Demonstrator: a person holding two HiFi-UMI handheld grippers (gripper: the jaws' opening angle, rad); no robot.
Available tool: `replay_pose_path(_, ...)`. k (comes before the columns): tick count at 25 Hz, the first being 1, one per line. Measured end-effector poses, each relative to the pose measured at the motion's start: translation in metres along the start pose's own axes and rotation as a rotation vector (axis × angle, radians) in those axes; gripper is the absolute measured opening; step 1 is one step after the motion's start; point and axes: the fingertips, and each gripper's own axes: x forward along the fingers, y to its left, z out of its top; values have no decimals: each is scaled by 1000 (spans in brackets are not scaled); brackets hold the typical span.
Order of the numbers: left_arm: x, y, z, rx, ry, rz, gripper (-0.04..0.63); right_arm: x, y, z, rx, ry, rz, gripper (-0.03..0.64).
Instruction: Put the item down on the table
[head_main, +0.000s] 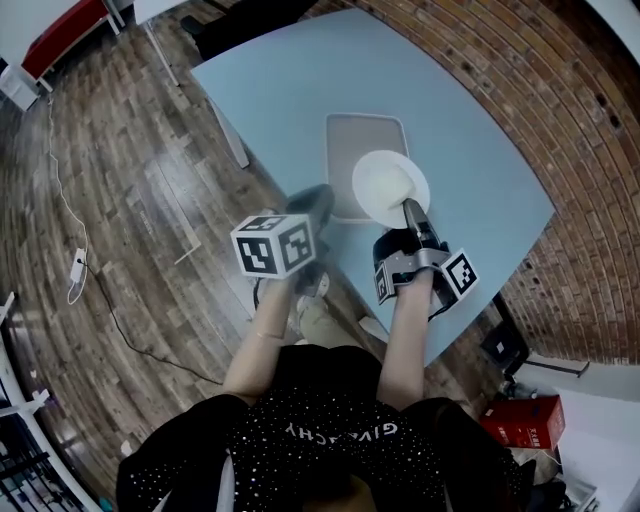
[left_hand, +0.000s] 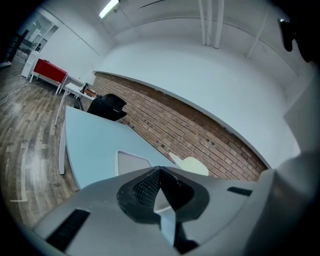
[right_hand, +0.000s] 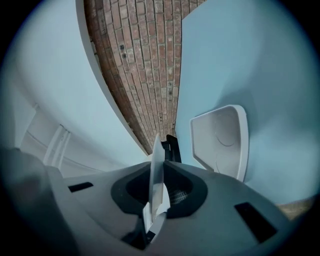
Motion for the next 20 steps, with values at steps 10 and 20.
replay_pose_path(10, 100, 48, 36, -37, 51, 16, 11, 102, -15, 39, 3, -14, -39, 35)
replay_pose_path(20, 179, 89, 35, -87, 137, 15, 11, 156, -69, 71, -58, -50, -203, 35)
